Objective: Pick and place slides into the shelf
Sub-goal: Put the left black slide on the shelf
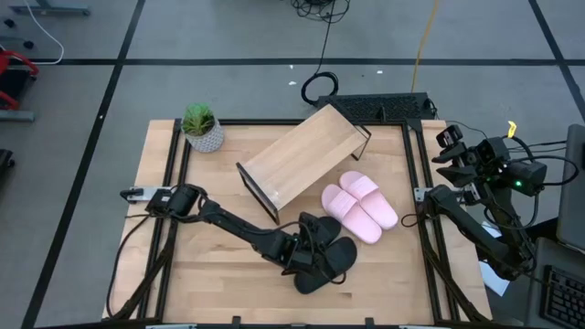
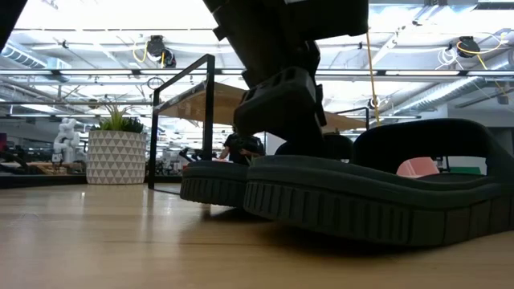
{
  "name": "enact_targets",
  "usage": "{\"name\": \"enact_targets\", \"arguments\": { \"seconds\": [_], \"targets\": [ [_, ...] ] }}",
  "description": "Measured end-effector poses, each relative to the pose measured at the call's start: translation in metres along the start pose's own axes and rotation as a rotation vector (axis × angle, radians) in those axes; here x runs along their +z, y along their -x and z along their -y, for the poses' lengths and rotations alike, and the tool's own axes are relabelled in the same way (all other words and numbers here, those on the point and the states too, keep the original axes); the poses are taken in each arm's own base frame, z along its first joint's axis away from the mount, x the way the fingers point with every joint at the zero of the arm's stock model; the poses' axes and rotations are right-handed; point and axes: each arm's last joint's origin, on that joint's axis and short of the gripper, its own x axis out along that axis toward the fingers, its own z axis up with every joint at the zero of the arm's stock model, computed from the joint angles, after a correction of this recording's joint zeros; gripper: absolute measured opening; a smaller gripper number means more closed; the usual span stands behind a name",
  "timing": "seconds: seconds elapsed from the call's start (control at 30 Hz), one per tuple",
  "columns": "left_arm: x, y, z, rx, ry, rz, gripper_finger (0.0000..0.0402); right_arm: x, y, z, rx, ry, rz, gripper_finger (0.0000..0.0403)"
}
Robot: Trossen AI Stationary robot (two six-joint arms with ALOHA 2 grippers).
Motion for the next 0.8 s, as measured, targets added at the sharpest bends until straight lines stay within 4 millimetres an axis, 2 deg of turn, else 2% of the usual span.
{"name": "enact_targets", "arguments": {
  "seconds": [0.37, 0.8],
  "targets": [
    [0.0032, -0.0010, -0.0005, -0.046, 0.081, 0.034, 0.0292, -0.0005, 0.0000, 0.0005, -0.002, -0.007, -0.004, 0.0093],
    [0.0051, -0.0009, -0.0011, -0.052, 0.089, 0.051, 0.0292, -0.0005, 0.0000, 0.0004, -0.001, -0.010, -0.005, 0.0093]
  ]
}}
